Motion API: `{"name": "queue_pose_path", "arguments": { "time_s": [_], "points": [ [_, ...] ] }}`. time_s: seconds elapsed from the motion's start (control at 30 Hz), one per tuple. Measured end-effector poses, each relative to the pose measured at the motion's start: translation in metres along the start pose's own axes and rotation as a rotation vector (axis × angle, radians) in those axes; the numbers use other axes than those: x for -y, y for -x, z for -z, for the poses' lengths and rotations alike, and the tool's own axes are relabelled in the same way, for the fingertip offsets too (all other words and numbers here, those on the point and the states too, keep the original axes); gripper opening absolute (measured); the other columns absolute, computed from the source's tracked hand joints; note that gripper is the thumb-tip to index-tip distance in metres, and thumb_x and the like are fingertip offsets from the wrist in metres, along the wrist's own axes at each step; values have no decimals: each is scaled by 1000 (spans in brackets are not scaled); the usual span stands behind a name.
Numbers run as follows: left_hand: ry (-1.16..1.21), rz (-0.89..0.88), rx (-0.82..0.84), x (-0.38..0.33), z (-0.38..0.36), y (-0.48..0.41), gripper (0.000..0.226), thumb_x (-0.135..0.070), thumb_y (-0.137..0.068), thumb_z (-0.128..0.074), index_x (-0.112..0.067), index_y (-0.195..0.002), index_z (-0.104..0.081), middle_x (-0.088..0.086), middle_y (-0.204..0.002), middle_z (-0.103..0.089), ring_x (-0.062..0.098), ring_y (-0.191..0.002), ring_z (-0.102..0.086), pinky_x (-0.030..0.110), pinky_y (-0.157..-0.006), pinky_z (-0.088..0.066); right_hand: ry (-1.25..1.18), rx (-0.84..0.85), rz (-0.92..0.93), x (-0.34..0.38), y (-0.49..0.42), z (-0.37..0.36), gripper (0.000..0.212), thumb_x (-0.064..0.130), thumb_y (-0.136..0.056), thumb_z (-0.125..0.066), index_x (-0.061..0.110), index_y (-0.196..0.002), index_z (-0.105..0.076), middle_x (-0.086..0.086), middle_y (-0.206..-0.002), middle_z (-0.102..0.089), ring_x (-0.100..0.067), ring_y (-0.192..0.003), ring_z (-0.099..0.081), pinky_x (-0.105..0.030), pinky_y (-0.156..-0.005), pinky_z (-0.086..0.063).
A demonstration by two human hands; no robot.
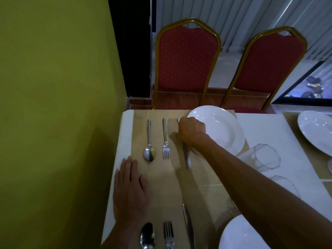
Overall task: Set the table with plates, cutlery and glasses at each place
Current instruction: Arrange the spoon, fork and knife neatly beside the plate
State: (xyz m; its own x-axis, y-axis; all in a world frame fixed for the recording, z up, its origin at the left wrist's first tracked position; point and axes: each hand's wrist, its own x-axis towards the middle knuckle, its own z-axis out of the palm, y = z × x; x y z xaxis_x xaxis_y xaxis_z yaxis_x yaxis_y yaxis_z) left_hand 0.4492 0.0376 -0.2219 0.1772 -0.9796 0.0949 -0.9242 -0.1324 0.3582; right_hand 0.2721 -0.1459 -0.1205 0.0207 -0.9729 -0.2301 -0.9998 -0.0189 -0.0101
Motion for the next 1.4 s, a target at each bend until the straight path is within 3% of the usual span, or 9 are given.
{"name": "queue_pose_path", "arguments": {
  "time_s": [0.1, 0.23, 0.43, 0.6, 0.73, 0.87, 1.13, 1.27, 1.4],
  "points": [
    [3, 3, 0, -1, 1, 0, 57, -33, -100, -29, -7, -149, -40, 10, -158, -35, 22, -151, -23, 46, -121, -27, 132, 13, 39, 2, 5, -6, 39, 17, -97, -55, 14, -136, -58, -7, -94, -68, -25, -85, -69, -33, -63, -45],
    [-1, -8, 6, -1, 1, 0, 57, -34, -100, -29, -6, -149, -40, 10, -158, -35, 22, -151, -23, 47, -121, -27, 244, 31, 79, 6, 12, -9, 24, 17, -100, -54, 7, -118, -66, -5, -83, -59, -20, -73, -60, -30, -67, -45],
    [-9, 3, 12, -1, 0, 0, 57, -33, -100, -31, -8, -151, -36, 9, -159, -32, 20, -151, -21, 45, -122, -25, 217, 4, 57, 10, 11, -6, 24, 23, -99, -54, 8, -113, -68, -2, -77, -53, -17, -69, -53, -28, -65, -43],
    [-8, -2, 12, -1, 0, -1, 57, -33, -99, -30, -8, -150, -37, 8, -159, -32, 20, -151, -21, 45, -123, -24, 184, 31, 44, 13, 8, 2, 28, 24, -98, -52, 8, -118, -63, -2, -82, -52, -23, -89, -68, -30, -68, -43],
    [0, 3, 13, -1, 0, -1, 57, -32, -98, -31, -8, -149, -39, 9, -159, -34, 21, -151, -23, 46, -122, -26, 152, 35, 21, 15, 3, 2, 32, 27, -97, -54, 9, -123, -61, -1, -79, -53, -19, -78, -60, -29, -69, -44],
    [4, -2, 4, 0, -1, -2, 56, -32, -99, -32, -8, -149, -40, 9, -158, -35, 22, -150, -25, 47, -121, -27, 130, 39, 23, 17, 2, 2, 42, 26, -98, -54, 13, -138, -53, 0, -76, -51, -20, -85, -66, -29, -69, -44],
    [6, 1, 10, -1, 0, -2, 57, -32, -98, -32, -8, -149, -39, 9, -158, -34, 22, -151, -22, 47, -122, -25, 104, 45, 2, 19, -1, -2, 36, 21, -96, -56, 14, -131, -57, -1, -74, -49, -19, -74, -55, -30, -65, -43],
    [4, -2, 14, 0, -2, -2, 56, -32, -99, -32, -8, -150, -38, 9, -159, -33, 21, -151, -22, 48, -120, -27, 58, 49, -10, 18, -5, -4, 41, 21, -93, -60, 17, -133, -58, 0, -80, -53, -20, -78, -60, -29, -66, -44],
    [3, -11, 3, 1, -3, -1, 56, -32, -99, -32, -7, -149, -39, 10, -158, -34, 22, -151, -23, 48, -120, -27, 67, 46, -7, 16, -7, -8, 42, 21, -94, -60, 18, -136, -57, 2, -69, -47, -18, -74, -57, -29, -64, -44]
  ]
}}
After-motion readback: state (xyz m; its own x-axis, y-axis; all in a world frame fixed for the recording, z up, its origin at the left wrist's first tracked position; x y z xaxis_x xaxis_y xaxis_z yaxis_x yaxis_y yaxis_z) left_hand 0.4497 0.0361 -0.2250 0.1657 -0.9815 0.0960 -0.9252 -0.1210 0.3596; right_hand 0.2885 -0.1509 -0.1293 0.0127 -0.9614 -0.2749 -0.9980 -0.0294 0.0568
